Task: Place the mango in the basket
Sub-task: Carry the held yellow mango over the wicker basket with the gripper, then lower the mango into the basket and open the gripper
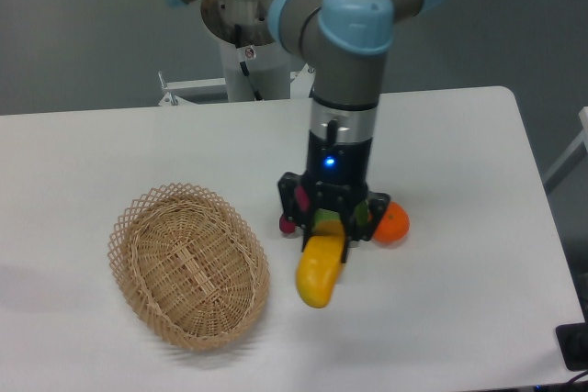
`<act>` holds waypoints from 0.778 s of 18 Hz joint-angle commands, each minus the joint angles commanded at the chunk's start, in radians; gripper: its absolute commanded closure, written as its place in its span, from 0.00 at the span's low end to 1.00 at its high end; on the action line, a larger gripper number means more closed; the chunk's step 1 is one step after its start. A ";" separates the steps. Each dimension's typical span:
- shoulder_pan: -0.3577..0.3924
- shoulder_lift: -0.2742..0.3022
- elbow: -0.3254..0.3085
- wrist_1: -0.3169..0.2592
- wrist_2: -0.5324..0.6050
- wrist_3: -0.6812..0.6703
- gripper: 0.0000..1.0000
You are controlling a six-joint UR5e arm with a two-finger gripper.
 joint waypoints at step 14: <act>-0.284 -0.077 -0.143 0.008 0.172 -0.051 0.56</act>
